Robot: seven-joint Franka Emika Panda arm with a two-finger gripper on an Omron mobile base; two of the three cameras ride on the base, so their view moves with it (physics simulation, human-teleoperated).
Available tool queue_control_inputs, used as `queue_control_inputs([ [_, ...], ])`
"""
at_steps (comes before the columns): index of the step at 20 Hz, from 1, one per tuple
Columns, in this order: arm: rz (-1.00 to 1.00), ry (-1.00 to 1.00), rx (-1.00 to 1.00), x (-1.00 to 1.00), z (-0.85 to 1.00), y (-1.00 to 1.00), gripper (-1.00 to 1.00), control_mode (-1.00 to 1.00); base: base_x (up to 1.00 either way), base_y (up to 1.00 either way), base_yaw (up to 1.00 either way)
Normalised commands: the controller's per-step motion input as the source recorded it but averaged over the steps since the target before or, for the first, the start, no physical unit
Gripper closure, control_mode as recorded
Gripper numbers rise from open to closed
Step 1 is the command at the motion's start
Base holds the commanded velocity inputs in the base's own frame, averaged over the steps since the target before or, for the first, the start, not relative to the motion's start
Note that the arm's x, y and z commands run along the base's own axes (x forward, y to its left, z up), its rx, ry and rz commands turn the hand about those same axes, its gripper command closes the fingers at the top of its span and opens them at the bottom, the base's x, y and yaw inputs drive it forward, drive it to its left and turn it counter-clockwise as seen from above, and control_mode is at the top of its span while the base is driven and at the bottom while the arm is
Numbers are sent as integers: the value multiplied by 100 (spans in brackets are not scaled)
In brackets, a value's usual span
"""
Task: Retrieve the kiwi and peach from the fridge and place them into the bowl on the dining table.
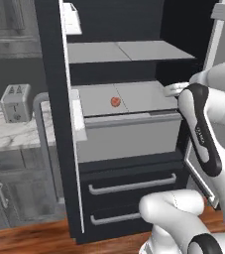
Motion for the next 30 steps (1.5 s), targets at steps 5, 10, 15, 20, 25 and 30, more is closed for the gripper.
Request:
queue_control_inputs([
  [5, 0, 0, 0, 0, 0, 0, 100, 100, -86, 0, 8],
  [10, 0, 0, 0, 0, 0, 0, 100, 100, -46, 0, 17],
  [15, 0, 0, 0, 0, 0, 0, 100, 100, -3, -9, 44],
  [20, 0, 0, 0, 0, 0, 0, 100, 100, 0, -28, 61],
  [25, 0, 0, 0, 0, 0, 0, 100, 100, -11, -29, 70],
  [30, 0, 0, 0, 0, 0, 0, 100, 100, -14, -22, 69],
])
